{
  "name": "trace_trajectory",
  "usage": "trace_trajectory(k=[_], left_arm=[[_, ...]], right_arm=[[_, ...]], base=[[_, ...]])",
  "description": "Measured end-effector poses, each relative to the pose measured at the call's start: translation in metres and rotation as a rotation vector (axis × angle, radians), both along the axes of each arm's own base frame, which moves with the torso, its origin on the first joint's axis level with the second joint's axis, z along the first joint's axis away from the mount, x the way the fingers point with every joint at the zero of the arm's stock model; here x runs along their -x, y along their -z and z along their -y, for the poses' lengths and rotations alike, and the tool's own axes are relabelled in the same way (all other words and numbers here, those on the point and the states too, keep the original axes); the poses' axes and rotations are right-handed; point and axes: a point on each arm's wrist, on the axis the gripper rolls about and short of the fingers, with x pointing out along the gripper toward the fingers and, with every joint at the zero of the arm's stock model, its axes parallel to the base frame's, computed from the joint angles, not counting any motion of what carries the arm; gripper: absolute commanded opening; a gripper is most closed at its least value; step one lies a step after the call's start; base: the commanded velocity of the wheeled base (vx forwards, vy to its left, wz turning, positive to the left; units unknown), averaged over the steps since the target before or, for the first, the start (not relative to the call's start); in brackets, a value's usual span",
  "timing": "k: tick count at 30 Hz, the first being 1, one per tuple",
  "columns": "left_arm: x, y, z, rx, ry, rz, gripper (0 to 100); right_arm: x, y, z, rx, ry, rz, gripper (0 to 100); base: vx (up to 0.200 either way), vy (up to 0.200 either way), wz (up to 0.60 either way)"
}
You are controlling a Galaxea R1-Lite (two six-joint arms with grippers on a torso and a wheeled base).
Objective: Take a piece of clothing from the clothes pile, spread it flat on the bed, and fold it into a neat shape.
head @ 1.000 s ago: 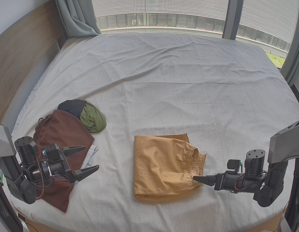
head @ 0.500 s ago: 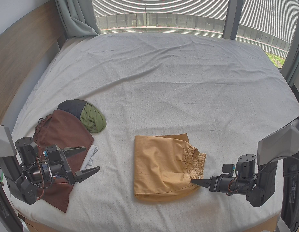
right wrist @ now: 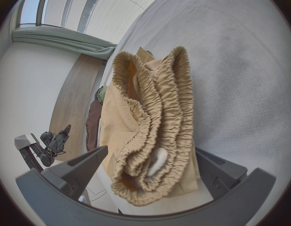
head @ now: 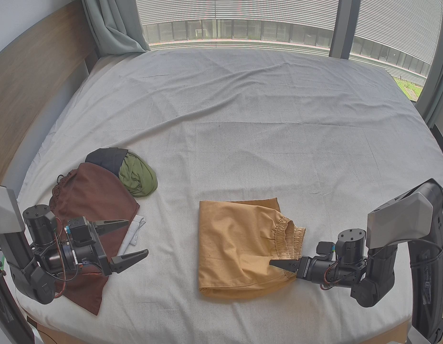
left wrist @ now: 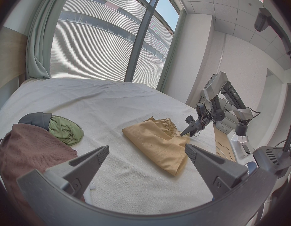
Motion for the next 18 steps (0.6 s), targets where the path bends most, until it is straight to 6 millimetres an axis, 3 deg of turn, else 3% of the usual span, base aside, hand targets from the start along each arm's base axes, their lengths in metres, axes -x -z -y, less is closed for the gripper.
trace_trajectory(k=[13, 14, 18], left_arm=[[0.0012, 0.0011, -0.0001, -0.003, 0.012, 0.001, 100], [0.0010, 0.0009, -0.0001, -0.003, 0.011, 0.002, 100], [0.0010, 0.0010, 0.0000, -0.004, 0.012, 0.003, 100]], right_arm=[[-0.0012, 0.0030, -0.0096, -0.009, -0.001, -0.006, 100], [-0.0014, 0.0032, -0.0097, -0.009, -0.001, -0.006, 0], [-0.0015, 0.0039, -0.0097, -0.007, 0.001, -0.008, 0]], base=[[0.000, 0.000, 0.00], [0.000, 0.000, 0.00], [0.000, 0.000, 0.00]])
